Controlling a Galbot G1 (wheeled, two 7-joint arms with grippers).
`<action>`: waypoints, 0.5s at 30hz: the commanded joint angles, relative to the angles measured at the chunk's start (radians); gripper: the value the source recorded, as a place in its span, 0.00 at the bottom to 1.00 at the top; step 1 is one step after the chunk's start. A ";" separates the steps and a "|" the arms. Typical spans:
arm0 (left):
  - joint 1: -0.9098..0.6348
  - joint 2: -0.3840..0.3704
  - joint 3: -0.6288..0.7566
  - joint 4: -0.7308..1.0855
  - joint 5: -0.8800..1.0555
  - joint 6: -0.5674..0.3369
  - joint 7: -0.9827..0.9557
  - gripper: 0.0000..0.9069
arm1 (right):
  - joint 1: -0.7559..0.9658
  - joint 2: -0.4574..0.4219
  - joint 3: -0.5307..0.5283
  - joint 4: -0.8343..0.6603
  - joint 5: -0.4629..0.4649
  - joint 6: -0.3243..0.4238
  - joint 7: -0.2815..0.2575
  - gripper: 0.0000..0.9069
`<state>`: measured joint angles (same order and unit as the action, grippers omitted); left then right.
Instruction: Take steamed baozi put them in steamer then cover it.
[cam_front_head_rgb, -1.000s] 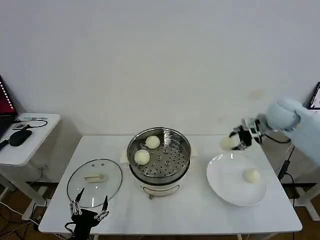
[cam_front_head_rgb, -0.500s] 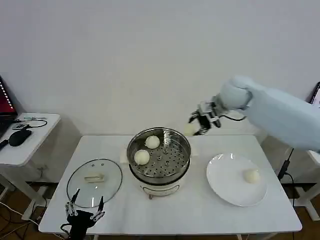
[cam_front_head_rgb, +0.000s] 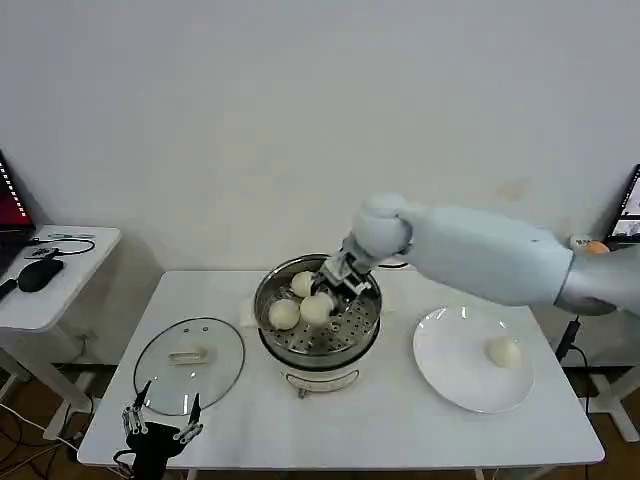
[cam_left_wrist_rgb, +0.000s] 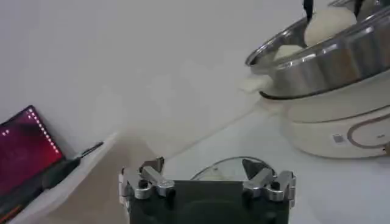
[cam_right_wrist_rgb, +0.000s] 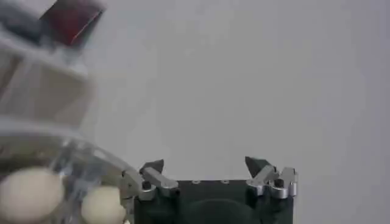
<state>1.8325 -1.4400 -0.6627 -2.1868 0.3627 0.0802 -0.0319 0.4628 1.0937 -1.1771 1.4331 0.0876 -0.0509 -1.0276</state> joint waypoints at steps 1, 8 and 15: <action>0.001 -0.001 -0.007 0.000 -0.003 -0.001 -0.001 1.00 | -0.006 0.075 -0.078 -0.013 -0.037 0.127 -0.013 0.67; 0.002 -0.001 -0.011 0.002 -0.007 -0.003 -0.002 1.00 | -0.004 0.065 -0.081 -0.025 -0.086 0.173 -0.035 0.66; -0.002 -0.001 -0.008 0.002 -0.006 -0.002 -0.002 1.00 | -0.005 0.048 -0.087 -0.015 -0.065 0.192 -0.033 0.66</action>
<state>1.8309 -1.4409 -0.6705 -2.1848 0.3562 0.0777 -0.0334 0.4602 1.1358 -1.2447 1.4141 0.0312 0.0860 -1.0543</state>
